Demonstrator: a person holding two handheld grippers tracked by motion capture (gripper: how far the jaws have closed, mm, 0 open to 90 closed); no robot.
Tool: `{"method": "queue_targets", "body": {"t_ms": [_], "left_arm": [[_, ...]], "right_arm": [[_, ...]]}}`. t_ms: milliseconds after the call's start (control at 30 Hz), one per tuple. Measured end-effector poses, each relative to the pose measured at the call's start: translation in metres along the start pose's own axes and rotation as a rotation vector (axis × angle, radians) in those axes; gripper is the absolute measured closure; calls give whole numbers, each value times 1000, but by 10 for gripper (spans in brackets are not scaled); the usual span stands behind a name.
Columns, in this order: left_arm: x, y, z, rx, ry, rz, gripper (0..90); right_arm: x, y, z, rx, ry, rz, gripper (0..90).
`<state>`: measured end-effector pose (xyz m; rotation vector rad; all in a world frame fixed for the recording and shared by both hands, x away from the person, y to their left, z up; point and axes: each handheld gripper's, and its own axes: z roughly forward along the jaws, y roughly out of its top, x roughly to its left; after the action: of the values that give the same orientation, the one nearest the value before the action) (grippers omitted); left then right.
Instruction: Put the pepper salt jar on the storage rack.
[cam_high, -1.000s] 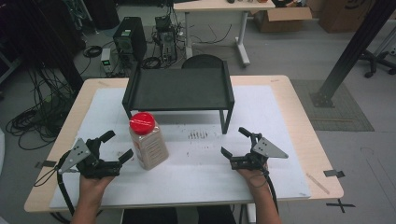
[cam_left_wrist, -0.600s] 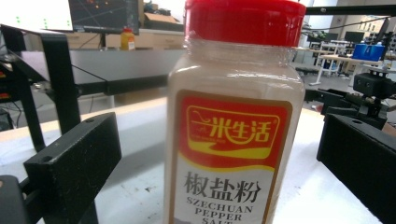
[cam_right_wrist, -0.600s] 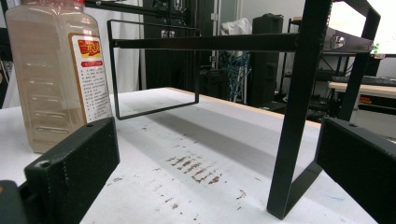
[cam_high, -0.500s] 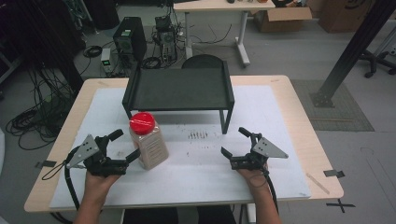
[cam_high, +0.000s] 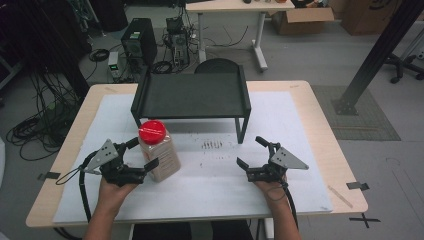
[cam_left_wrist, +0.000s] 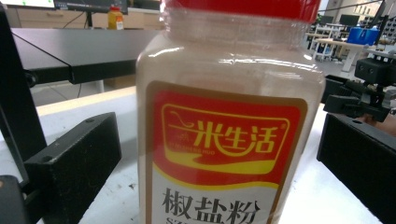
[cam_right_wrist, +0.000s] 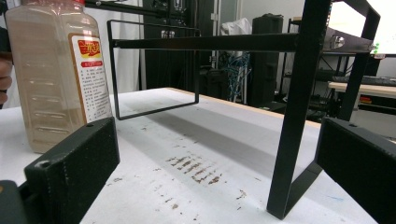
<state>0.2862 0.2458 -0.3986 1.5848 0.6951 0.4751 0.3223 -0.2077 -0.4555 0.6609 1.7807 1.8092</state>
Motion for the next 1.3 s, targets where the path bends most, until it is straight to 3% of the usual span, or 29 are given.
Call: {"method": "queue_targets", "body": {"t_ms": [667, 1300], "left_arm": [[1, -2, 20, 58, 1, -4, 2], [4, -9, 36, 63, 6, -19, 6]], "right_arm": [[0, 0, 0, -1, 0, 1, 0], [0, 0, 0, 0, 0, 3, 0]]}}
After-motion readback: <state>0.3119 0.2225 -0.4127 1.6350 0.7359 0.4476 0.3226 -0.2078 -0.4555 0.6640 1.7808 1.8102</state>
